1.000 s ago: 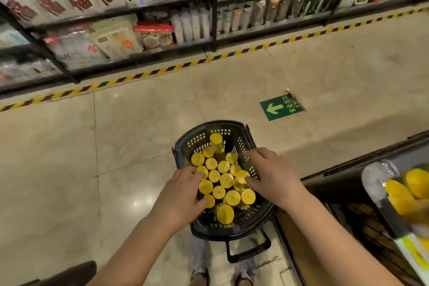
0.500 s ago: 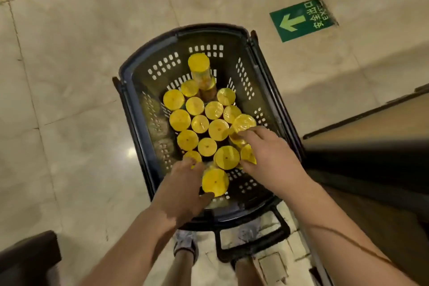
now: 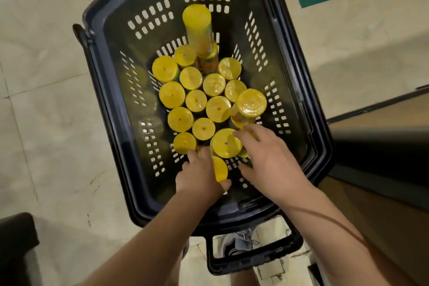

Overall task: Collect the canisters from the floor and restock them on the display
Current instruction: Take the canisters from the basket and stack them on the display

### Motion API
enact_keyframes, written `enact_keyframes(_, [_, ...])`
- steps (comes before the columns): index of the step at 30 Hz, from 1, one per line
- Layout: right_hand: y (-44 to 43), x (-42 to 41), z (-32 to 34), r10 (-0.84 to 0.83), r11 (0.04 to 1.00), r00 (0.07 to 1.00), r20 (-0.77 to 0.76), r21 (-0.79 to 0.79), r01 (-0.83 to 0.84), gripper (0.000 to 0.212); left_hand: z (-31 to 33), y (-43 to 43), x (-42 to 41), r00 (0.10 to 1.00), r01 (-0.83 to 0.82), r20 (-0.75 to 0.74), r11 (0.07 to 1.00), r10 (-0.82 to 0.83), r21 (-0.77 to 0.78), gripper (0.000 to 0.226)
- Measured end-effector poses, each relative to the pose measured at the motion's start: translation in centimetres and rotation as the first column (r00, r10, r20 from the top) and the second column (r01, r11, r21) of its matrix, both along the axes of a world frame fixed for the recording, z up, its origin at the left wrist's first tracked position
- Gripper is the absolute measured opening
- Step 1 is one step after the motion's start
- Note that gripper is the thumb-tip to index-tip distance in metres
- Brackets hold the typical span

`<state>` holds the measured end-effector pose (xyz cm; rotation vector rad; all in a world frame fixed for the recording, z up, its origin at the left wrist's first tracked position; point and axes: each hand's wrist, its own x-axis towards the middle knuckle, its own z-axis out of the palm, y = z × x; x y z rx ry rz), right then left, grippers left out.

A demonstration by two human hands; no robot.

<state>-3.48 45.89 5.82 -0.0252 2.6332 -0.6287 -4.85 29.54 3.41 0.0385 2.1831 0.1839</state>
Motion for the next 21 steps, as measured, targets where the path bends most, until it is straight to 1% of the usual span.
enact_keyframes(3, [0.1, -0.3, 0.0, 0.013, 1.0, 1.0, 0.003, 0.013, -0.013, 0.074, -0.4, 0.3, -0.1, 0.999, -0.019, -0.03, 1.0, 0.019, -0.001, 0.089])
enact_keyframes(8, [-0.2, -1.1, -0.3, 0.021, 1.0, 1.0, 0.0, 0.021, -0.021, 0.079, 0.1, -2.0, -0.1, 0.983, -0.116, -0.129, 0.987, 0.13, 0.109, 0.075])
enact_keyframes(10, [-0.6, -1.6, -0.7, 0.049, 0.999, 0.999, -0.002, 0.024, -0.049, 0.083, 0.6, -3.4, -0.3, 0.974, -0.134, -0.161, 0.979, 0.158, 0.152, 0.079])
enact_keyframes(12, [-1.3, -2.2, -1.4, 0.117, 0.992, 0.993, 0.02, 0.048, -0.118, 0.093, 1.4, -4.7, -0.5, 0.964, -0.122, -0.21, 0.974, 0.162, 0.192, 0.085])
enact_keyframes(14, [-1.8, -2.6, -2.6, 0.196, 0.973, 0.98, 0.031, 0.12, -0.199, 0.106, 2.3, -5.7, -0.7, 0.952, -0.078, -0.274, 0.971, 0.14, 0.224, 0.091])
enact_keyframes(16, [-2.4, -3.1, -3.8, 0.256, 0.94, 0.965, 0.049, 0.223, -0.26, 0.111, 3.3, -6.3, -1.0, 0.93, -0.032, -0.347, 0.969, 0.118, 0.243, 0.095])
enact_keyframes(18, [-2.7, -3.6, -4.5, 0.301, 0.902, 0.95, 0.084, 0.297, -0.312, 0.106, 4.2, -6.7, -1.3, 0.901, 0.0, -0.42, 0.968, 0.109, 0.252, 0.095])
enact_keyframes(21, [-2.7, -4.1, -4.6, 0.322, 0.904, 0.943, 0.087, 0.269, -0.333, 0.082, 5.8, -7.2, -2.0, 0.866, 0.002, -0.477, 0.952, 0.151, 0.305, 0.097])
